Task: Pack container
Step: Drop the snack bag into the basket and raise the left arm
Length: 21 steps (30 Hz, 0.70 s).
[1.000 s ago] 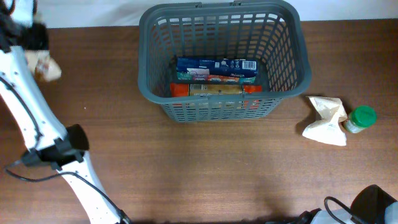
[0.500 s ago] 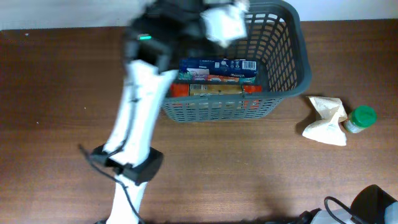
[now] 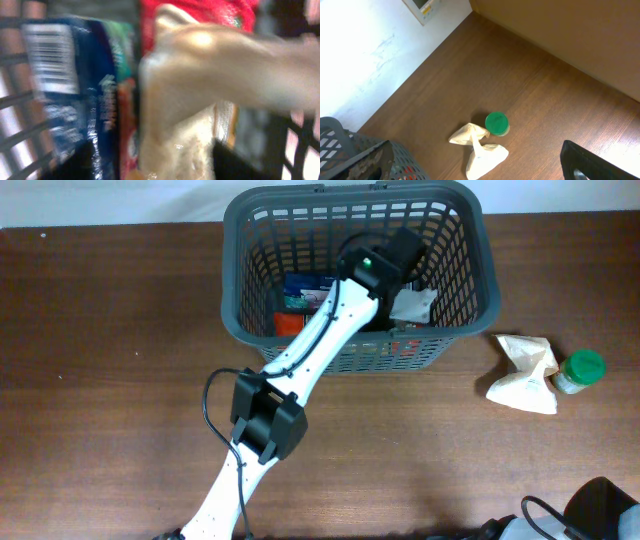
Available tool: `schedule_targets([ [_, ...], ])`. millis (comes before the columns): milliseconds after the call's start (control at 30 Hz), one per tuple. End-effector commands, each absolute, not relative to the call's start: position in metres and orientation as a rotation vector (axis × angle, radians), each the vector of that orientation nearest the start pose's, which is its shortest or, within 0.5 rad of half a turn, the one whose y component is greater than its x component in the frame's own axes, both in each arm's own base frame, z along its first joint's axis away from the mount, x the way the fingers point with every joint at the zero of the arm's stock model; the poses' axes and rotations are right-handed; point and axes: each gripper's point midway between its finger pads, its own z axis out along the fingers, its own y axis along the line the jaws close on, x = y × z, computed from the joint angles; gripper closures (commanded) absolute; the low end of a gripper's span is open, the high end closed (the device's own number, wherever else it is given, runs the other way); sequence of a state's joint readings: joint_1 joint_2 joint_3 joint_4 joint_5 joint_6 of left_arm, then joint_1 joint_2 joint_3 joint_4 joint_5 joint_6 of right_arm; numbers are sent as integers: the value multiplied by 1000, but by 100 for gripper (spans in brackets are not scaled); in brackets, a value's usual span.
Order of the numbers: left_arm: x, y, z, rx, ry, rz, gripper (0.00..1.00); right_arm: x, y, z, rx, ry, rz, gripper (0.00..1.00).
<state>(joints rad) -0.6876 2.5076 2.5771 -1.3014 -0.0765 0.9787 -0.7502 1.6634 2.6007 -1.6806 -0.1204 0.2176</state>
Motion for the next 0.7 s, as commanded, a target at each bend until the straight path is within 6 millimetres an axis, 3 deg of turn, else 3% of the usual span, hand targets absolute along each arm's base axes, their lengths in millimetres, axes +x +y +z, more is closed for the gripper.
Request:
schedule_targets([
  [0,458,-322,204,-2223,-2883,-439,1,247,-203,446,1025,2065,-132,1],
  [33,464,-311,238,-2099,-3076,-436,1,247,-203,446,1025,2065,-132,1],
  [100,467,-296,283,-1948,-3308,-359,1,247,-203,446,1025,2065,-132,1],
  [167,462,-270,339,-1765,-3556,-153,1,247,-203,446,1025,2065,-132,1],
  [200,461,-261,354,-1701,-3621,-87,1,247,-203,446,1025,2065,-132,1],
  [233,458,-238,382,-1524,-3758,39,1,247,-203,446,1025,2065,-132,1],
  [300,458,-198,409,-1224,-3917,127,1,249,-205,448,1018,2052,-136,1],
  [333,460,-147,424,-893,-4023,127,1,251,-207,451,1010,2038,-141,1],
  [400,461,-87,425,-520,-4067,65,1,253,-209,455,1000,2023,-146,1],
  [500,458,-20,403,-176,-3996,97,1,253,-209,455,1000,2022,-145,1],
  [533,457,2,390,-54,-3951,99,1,254,-208,455,996,2022,-141,1],
  [567,456,39,364,143,-3858,54,1,258,-207,459,974,2010,-120,1],
  [667,453,87,313,341,-3679,14,1,270,-203,464,924,1993,-60,1],
])
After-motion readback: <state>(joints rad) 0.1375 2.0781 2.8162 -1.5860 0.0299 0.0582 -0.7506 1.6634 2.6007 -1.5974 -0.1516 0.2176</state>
